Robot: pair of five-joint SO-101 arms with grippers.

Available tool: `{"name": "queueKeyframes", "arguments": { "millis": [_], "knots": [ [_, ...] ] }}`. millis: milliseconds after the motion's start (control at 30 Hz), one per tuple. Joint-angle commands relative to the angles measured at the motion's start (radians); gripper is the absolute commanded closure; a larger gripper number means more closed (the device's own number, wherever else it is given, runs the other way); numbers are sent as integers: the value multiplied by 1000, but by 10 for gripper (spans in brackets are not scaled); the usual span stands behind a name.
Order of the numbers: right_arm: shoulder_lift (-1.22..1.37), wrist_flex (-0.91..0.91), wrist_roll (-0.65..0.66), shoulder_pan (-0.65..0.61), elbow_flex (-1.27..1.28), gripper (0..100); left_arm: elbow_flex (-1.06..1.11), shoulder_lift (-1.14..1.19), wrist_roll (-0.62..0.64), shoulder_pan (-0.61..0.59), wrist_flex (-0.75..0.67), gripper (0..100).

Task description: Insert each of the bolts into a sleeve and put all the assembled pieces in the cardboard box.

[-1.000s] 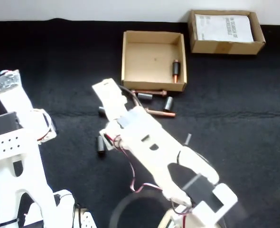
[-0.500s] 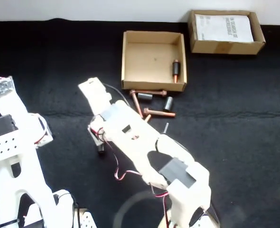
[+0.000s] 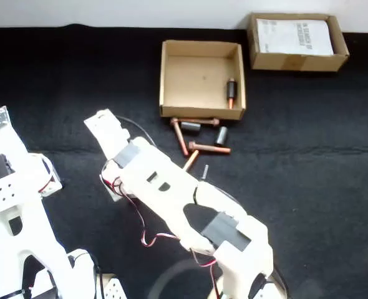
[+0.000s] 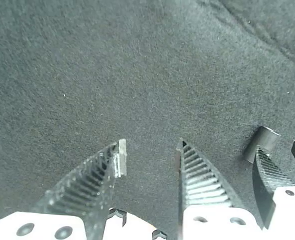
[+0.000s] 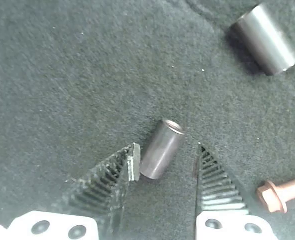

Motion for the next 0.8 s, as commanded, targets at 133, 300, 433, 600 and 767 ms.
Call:
{"name": "queueKeyframes", "arguments": {
  "millis": [133, 300, 433, 600, 767],
  "knots": [
    [-4, -70, -2, 12, 27, 830, -2, -5, -3, -5, -6, 829],
    [56, -85, -6, 13, 47, 831, -2, -4, -3, -2, -8, 829],
    [84, -85, -5, 13, 47, 885, -1, 1, -3, -5, -15, 829],
    [82, -88, -6, 13, 45, 962, -1, 1, -3, -7, -21, 829],
    [58, -82, -8, 30, 45, 991, -1, -2, -5, 1, -15, 829]
  ]
}}
